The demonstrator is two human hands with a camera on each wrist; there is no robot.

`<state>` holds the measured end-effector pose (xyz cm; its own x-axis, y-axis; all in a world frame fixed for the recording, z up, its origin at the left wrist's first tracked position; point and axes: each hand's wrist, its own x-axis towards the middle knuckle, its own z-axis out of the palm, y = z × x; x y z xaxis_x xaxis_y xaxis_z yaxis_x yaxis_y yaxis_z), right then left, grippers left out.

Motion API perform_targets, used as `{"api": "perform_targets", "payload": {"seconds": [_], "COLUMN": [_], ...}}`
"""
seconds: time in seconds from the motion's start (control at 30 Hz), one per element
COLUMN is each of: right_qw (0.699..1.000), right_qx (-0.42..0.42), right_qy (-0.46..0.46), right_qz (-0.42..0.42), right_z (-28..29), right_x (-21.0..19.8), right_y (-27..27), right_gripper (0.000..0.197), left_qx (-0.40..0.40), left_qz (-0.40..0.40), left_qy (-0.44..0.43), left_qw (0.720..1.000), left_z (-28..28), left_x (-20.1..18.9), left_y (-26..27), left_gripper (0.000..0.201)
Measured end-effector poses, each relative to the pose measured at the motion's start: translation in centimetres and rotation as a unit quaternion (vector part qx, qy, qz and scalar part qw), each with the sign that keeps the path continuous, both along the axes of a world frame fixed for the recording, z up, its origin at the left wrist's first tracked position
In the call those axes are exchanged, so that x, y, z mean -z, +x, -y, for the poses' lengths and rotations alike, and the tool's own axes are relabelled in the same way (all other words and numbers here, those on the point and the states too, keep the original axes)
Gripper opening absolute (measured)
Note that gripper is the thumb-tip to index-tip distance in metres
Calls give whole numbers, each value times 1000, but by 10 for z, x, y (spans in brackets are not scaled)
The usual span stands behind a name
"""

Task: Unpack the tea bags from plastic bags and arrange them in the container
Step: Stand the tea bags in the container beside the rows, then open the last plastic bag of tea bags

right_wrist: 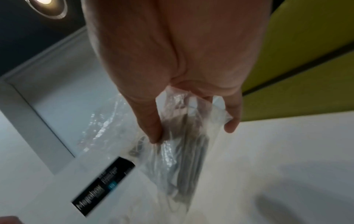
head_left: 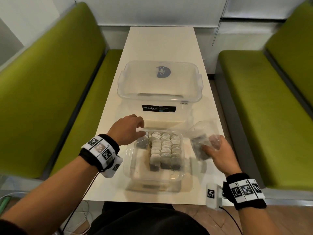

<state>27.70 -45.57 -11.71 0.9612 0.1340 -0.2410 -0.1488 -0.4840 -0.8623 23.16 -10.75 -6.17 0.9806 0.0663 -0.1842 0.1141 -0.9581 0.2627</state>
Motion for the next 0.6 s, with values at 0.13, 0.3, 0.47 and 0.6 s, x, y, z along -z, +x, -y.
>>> {"api": "perform_targets", "payload": {"seconds": [0.13,0.3,0.47,0.6], "right_qw": [997,990,982,979], "right_qx": [-48,-111,-144,-161], "right_qy": [18,44,21,29], "right_qz": [54,78,119,125], "right_z": [-12,-35,-49,-53], "right_x": [-31,-55,-68,-75], "right_y": [-1,-10,-26,-35], "right_gripper": [22,29,30,28], "left_qx": [-9,17,69,56], "left_qz": [29,75,81,115], "left_qy": [-173,-332,-314,-271], "left_qw": [984,940,943,954], "left_z": [20,51,66,69], "left_x": [-45,-86,-91,-82], "left_y": [-15,-39,-50,-52], "left_gripper": [24,16,20,22]}}
